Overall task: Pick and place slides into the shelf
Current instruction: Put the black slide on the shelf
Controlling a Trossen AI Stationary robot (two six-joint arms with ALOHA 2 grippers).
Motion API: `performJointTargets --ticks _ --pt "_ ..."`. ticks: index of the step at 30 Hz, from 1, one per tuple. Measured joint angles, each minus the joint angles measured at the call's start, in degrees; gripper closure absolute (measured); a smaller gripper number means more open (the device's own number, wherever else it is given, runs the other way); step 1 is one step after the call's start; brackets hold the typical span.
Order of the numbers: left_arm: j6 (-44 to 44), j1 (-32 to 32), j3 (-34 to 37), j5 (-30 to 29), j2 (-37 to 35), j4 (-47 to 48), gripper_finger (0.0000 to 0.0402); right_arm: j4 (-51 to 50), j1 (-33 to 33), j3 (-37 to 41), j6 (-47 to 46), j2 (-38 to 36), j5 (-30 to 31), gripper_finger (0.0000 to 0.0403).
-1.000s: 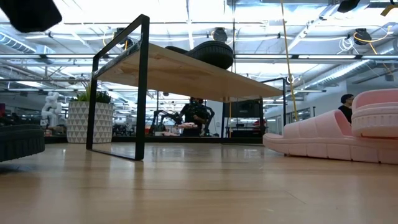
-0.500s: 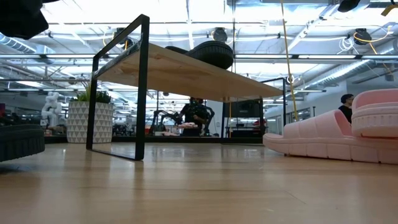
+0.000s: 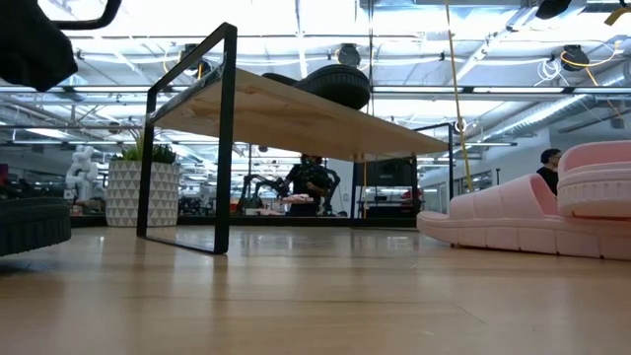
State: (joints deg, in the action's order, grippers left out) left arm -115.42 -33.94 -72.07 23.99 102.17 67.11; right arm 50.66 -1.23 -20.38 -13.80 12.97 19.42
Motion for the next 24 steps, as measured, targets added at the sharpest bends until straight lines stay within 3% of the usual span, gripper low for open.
performJointTargets --ticks 24 --pt "-4.7 -1.1 0.0 0.0 1.0 2.2 0.0284 0.2 0.0 0.0 1.5 0.0 0.0 0.0403"
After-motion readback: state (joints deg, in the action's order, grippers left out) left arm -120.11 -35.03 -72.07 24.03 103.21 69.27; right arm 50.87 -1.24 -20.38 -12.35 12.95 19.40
